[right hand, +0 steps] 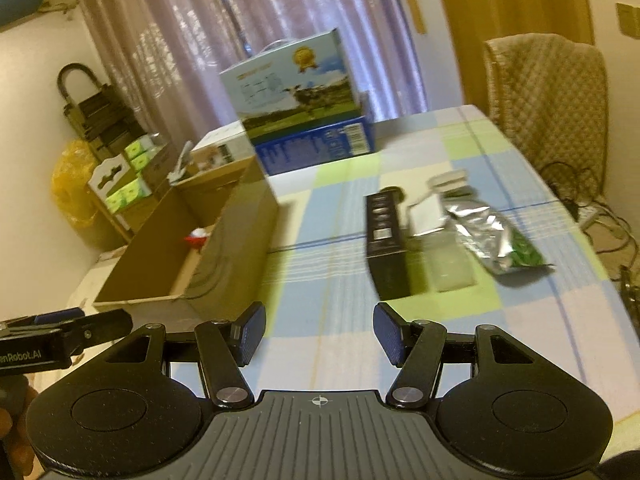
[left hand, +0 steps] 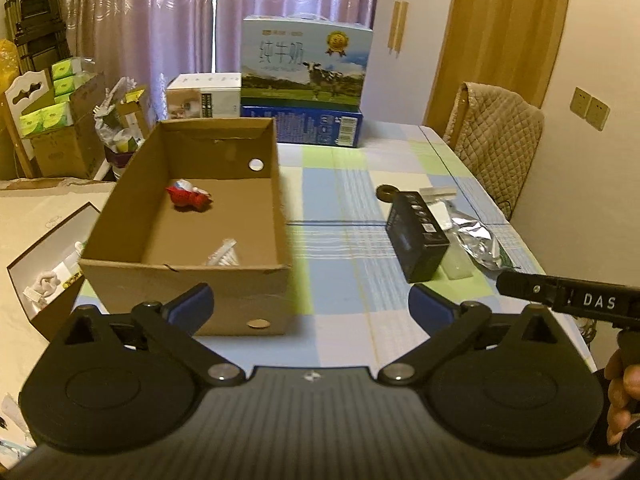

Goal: Organize objects
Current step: 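Move both tools back toward the table items, then grasp the black FLYCO box with the left tool while the right tool grasps the clear plastic cup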

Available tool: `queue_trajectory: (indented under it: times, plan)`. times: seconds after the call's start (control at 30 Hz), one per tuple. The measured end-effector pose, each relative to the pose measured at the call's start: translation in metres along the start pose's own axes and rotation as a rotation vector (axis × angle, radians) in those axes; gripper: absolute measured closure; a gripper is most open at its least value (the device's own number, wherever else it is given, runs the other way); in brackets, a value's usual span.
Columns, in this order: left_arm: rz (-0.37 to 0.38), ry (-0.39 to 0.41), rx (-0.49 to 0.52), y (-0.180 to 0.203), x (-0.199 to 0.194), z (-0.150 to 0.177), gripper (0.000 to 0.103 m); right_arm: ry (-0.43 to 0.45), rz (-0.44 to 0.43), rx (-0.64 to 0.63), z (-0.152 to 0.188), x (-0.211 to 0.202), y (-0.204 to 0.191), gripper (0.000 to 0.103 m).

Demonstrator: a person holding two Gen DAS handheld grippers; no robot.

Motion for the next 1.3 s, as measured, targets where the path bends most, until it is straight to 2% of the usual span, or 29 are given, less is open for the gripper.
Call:
queue_trajectory:
  times: [0.27, 0.7, 1.03, 1.3]
  plan:
    - [0.030, -0.004, -0.040, 0.027, 0.003, 0.017, 0.001, 0.006, 0.064, 0.049, 0.008, -0.020, 0.039, 0.045]
    - [0.108, -0.044, 0.003, 0.078, 0.032, 0.024, 0.001, 0.015, 0.159, 0.091, 0.016, -0.036, 0.094, 0.045]
    - [0.127, -0.039, 0.049, 0.109, 0.077, 0.021, 0.001, 0.032, 0.208, 0.103, 0.012, -0.029, 0.127, 0.045]
    - [0.131, -0.030, 0.072, 0.128, 0.126, 0.015, 0.002, 0.023, 0.206, 0.116, 0.004, 0.001, 0.150, 0.045]
Point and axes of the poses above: each gripper's, at about its wrist camera, not at the fingertips, and x roughly the way its jaws point, y to its right, z to its underside, the point moved 7 cm from there along x, roughly the way its jaws point, and after that the axes turned 9 degrees about y, right-handed, at the moved point
